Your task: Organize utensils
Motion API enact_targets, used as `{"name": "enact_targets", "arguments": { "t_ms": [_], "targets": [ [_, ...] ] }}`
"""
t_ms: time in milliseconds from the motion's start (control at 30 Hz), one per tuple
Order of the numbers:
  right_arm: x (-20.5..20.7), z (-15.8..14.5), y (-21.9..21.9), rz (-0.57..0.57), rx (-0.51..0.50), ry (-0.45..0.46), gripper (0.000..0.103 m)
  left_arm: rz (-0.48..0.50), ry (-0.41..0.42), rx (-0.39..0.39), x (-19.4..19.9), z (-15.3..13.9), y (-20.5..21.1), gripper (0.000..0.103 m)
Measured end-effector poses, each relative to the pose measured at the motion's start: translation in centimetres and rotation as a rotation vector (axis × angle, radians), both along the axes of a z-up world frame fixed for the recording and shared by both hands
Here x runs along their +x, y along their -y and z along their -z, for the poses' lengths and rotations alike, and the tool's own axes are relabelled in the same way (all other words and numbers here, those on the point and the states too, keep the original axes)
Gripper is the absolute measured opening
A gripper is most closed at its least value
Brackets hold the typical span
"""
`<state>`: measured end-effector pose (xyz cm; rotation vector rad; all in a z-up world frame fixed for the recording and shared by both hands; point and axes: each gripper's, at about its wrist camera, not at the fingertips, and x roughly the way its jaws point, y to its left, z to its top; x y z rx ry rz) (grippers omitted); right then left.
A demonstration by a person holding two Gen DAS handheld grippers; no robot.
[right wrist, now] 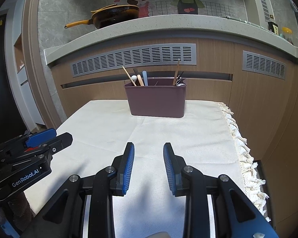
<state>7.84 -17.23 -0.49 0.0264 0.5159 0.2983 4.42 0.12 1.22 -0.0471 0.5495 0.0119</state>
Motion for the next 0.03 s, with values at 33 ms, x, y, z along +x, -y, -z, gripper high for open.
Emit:
{"name": "enact_targets", "arguments": {
  "t_ms": [33],
  "targets": [
    [0.0,-0.01,0.0,0.0,0.0,0.001,0.028,-0.004,0.003,0.003,0.01,0.02,-0.07,0.045]
  ]
}}
